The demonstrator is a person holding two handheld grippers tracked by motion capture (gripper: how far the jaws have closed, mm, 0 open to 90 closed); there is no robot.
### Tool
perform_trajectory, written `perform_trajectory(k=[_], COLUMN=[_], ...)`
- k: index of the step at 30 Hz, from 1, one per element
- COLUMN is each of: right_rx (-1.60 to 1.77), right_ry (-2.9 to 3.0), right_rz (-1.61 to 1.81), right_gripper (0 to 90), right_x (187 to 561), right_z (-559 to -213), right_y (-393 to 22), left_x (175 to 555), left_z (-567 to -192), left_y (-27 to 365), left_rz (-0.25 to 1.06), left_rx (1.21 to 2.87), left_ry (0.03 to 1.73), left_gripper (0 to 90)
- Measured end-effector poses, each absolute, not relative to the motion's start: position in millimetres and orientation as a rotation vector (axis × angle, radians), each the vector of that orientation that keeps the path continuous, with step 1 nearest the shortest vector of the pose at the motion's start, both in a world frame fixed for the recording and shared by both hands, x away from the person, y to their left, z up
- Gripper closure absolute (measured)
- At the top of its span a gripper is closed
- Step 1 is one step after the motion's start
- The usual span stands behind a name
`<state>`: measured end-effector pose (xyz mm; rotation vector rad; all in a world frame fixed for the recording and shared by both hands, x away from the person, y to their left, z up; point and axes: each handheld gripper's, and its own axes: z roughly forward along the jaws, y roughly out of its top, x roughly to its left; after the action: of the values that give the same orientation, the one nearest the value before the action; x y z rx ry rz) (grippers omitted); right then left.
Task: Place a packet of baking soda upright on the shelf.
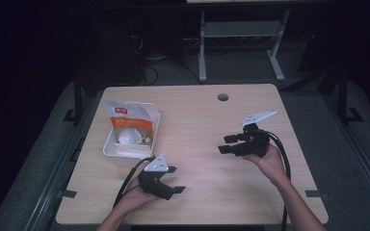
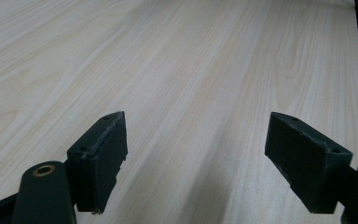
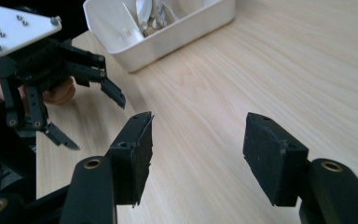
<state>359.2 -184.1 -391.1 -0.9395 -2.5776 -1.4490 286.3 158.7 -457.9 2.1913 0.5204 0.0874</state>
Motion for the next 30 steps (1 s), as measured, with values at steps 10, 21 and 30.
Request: perform_trajectory(k=[10, 21, 30], right_rx=[-0.977, -1.01, -1.05], right_ry=[-2.565, -2.56, -2.54], right_rz=[-1.448, -1.445, -1.436], right_gripper=[41.4, 41.1, 40.9], right_x=[350.0, 340.3, 331.2], right_z=[-396.4, -402.0, -411.0], right_y=[-197.6, -212.7, -226.2], left_x=[286.2, 286.8, 287.1], left_z=[-457.7, -457.7, -458.1], left_y=[159.0, 159.5, 159.3], left_rz=[0.089, 0.087, 0.087], left_rx=[2.186, 2.186, 2.188], left_ry=[0.523, 0.524, 0.527], left_gripper=[20.7, 20.8, 20.8])
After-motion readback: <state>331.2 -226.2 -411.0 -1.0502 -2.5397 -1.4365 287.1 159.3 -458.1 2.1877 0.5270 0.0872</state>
